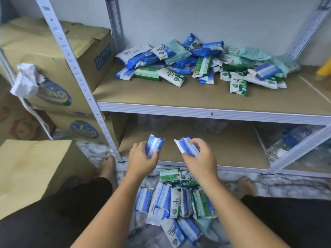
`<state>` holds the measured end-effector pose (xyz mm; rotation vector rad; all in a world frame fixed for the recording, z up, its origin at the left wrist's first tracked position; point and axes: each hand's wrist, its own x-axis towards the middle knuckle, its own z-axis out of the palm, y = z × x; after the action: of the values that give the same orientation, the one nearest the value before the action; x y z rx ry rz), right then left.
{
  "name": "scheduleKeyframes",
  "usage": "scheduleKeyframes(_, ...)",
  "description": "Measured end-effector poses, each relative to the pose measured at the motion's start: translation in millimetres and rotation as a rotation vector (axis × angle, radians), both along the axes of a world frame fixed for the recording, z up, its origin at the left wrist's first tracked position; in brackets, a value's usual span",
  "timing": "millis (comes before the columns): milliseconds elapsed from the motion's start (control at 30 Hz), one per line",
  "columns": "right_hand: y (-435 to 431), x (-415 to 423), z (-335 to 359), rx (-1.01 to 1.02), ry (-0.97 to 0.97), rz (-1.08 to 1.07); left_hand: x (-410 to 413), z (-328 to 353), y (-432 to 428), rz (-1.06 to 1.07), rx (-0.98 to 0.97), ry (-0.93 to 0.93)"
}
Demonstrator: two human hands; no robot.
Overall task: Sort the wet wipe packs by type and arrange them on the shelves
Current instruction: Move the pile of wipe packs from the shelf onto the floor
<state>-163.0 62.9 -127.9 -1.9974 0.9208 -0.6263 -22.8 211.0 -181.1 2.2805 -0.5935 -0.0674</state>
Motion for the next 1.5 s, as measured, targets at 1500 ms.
scheduleKeyframes(1500, -13.2, 48.8, -81.3, -0.516, 0.275, 0.261, -12.7, -74.8, -5.4, 0.031, -0.088, 0.388)
